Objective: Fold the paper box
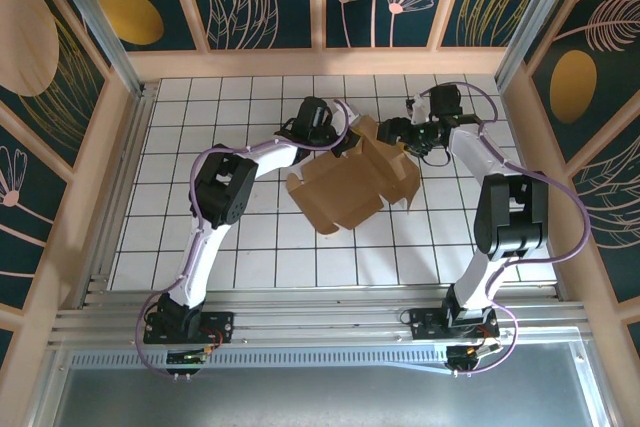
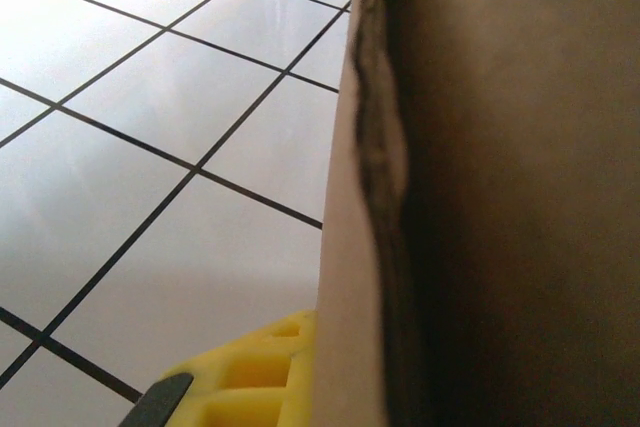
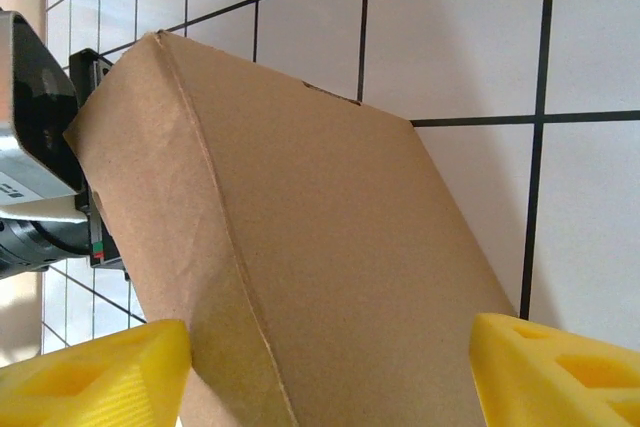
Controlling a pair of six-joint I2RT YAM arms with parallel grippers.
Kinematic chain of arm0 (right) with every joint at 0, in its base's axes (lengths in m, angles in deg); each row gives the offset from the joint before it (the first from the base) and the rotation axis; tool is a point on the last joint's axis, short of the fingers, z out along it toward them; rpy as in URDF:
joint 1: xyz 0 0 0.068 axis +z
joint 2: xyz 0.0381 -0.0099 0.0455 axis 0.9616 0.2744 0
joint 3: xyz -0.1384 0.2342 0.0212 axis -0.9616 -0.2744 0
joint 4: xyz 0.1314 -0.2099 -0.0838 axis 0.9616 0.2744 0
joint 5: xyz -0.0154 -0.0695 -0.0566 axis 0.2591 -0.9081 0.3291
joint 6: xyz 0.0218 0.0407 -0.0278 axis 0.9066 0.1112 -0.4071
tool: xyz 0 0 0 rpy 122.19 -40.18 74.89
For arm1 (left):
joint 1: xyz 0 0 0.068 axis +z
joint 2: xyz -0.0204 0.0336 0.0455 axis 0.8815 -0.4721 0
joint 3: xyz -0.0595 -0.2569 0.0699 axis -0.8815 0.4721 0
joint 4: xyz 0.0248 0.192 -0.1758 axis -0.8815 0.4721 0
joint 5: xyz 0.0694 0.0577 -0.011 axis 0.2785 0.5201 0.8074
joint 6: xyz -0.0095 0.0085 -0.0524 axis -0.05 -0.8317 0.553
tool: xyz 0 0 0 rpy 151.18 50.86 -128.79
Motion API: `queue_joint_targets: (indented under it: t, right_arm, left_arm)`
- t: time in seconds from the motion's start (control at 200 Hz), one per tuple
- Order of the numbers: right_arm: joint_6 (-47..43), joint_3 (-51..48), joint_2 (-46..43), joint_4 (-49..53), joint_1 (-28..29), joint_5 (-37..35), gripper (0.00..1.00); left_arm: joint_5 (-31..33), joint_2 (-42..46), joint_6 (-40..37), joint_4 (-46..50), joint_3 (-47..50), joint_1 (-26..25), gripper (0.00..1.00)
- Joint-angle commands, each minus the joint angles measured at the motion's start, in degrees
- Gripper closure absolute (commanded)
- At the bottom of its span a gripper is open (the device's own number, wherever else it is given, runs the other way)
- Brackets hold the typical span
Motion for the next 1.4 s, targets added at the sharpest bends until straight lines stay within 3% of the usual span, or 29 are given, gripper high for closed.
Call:
queue_joint_targets:
  t: [0.0, 0.205, 0.35, 0.45, 0.541, 1.016, 1.066, 1.116, 1.396]
  right_arm:
    - [2.68, 1.71, 0.80, -0.78, 0.22, 0.85, 0.26]
    - [7.39, 5.98, 3.83, -4.28, -0.50, 7.95, 0.17]
    - [7.51, 7.82, 6.91, -3.23, -0.39, 6.90, 0.23]
    - [7.16, 7.12, 8.00, -2.77, -0.35, 4.86, 0.29]
    - [6.57, 6.16, 8.37, -2.62, -0.34, 4.05, 0.37]
    - [5.64, 5.78, 7.84, -0.64, -0.33, 1.83, 0.46]
    - [5.73, 5.47, 7.75, -0.68, -0.38, 1.63, 0.46]
    - [5.73, 5.27, 7.75, -0.68, -0.31, 1.71, 0.46]
    - [5.64, 5.90, 7.67, -0.20, 0.20, 2.97, 0.46]
  left_arm:
    - [-2.10, 2.88, -1.27, -1.12, 1.67, -0.45, 0.91]
    - [-2.77, 2.72, -1.39, -1.11, 1.54, -0.45, 0.91]
    - [-2.85, 2.67, -1.45, -1.13, 1.52, -0.43, 0.89]
    - [-2.59, 2.79, -1.36, -1.53, 1.92, -0.40, 0.71]
    - [-2.58, 3.31, -1.30, -2.53, 2.83, -0.46, 0.65]
    - [-3.29, 8.46, -2.93, -6.58, 7.60, -0.22, 0.64]
    - [-3.47, 9.03, -2.63, -7.55, 8.02, -0.17, 0.60]
    - [-3.85, 9.16, -2.88, -7.18, 7.67, -0.18, 0.56]
    - [-3.73, 4.42, -5.27, -1.58, 1.79, -0.21, 0.59]
